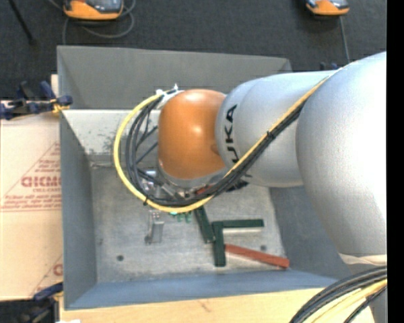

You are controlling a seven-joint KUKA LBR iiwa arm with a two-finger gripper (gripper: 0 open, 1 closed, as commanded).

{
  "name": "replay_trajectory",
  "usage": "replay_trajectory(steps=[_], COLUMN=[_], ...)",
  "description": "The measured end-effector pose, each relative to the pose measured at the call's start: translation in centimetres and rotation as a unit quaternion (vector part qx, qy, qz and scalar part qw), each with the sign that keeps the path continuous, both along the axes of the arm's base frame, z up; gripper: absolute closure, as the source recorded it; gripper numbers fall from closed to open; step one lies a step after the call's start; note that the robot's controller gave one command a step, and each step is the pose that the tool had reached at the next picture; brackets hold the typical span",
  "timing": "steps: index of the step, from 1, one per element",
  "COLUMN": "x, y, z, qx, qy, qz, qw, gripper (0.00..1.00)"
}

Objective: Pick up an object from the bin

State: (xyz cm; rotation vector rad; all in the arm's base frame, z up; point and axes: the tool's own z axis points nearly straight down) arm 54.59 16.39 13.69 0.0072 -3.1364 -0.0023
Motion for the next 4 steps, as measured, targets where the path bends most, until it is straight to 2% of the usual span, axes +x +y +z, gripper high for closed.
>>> replay_trajectory(steps=[1, 2, 3, 4], x=[2.9, 9.6, 10.7, 10.9], y=[-13.2, -20.3, -19.7, -19.6], z=[-6.8, -3.3, -3.4, -6.4], qx=[-0.002, -0.003, -0.001, 0.0], qy=[-0.0032, -0.0089, -0.0063, -0.0062], qz=[0.128, 0.105, 0.195, 0.215], qw=[0.9918, 0.9944, 0.9809, 0.9766], gripper=[0.0, 0.0, 0.0, 0.0])
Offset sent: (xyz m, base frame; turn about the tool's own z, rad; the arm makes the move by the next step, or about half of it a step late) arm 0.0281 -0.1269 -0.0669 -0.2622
